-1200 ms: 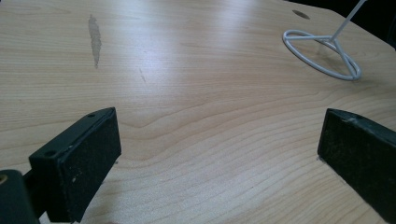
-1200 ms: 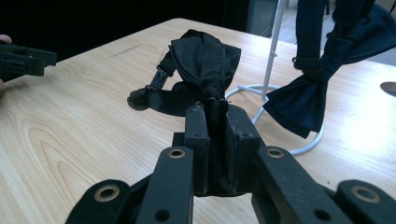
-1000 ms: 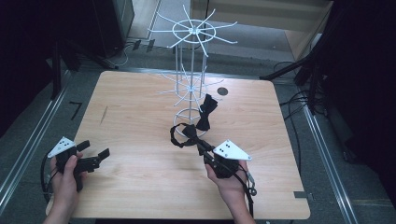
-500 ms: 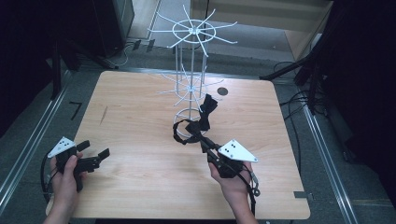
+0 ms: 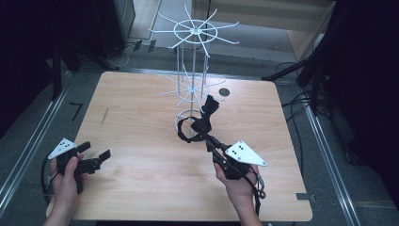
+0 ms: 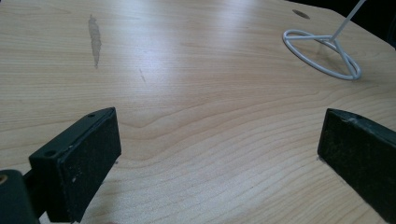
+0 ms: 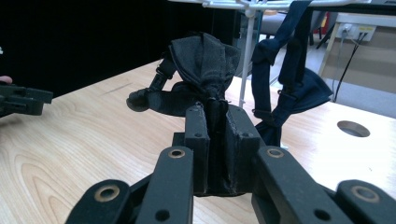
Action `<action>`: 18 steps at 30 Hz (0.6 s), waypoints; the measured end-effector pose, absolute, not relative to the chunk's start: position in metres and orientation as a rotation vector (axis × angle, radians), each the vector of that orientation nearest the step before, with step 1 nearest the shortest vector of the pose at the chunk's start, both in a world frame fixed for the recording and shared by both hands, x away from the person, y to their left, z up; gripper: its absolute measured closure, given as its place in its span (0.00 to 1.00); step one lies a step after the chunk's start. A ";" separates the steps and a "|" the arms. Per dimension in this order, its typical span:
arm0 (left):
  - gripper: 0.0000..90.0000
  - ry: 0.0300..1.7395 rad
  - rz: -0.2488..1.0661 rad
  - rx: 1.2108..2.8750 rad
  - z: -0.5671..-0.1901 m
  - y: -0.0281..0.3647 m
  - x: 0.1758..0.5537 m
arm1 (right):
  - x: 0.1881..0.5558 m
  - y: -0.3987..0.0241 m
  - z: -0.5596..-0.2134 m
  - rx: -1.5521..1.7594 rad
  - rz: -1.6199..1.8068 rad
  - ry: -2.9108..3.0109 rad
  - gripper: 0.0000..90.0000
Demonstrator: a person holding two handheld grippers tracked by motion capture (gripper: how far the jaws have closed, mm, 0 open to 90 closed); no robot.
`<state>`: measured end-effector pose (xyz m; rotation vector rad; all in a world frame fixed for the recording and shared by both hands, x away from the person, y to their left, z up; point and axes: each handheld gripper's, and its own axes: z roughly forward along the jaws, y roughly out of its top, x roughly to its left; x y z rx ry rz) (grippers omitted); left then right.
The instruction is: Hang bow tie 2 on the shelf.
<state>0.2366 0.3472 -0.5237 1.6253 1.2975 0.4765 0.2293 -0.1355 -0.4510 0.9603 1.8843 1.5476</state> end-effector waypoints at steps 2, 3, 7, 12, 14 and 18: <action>0.00 1.297 0.477 1.626 -0.524 0.347 0.237 | 0.229 -0.136 -0.449 0.955 1.549 1.877 0.91; 0.00 1.298 0.477 1.626 -0.524 0.347 0.237 | 0.228 -0.136 -0.449 0.956 1.553 1.875 0.91; 0.00 1.297 0.477 1.626 -0.524 0.347 0.237 | 0.227 -0.138 -0.446 0.951 1.560 1.863 0.91; 0.00 1.298 0.477 1.626 -0.524 0.347 0.237 | 0.226 -0.140 -0.443 0.946 1.566 1.845 0.91; 0.00 1.298 0.476 1.626 -0.524 0.347 0.237 | 0.225 -0.141 -0.442 0.944 1.571 1.835 0.91; 0.00 1.298 0.477 1.625 -0.524 0.347 0.237 | 0.224 -0.142 -0.440 0.928 1.586 1.824 0.91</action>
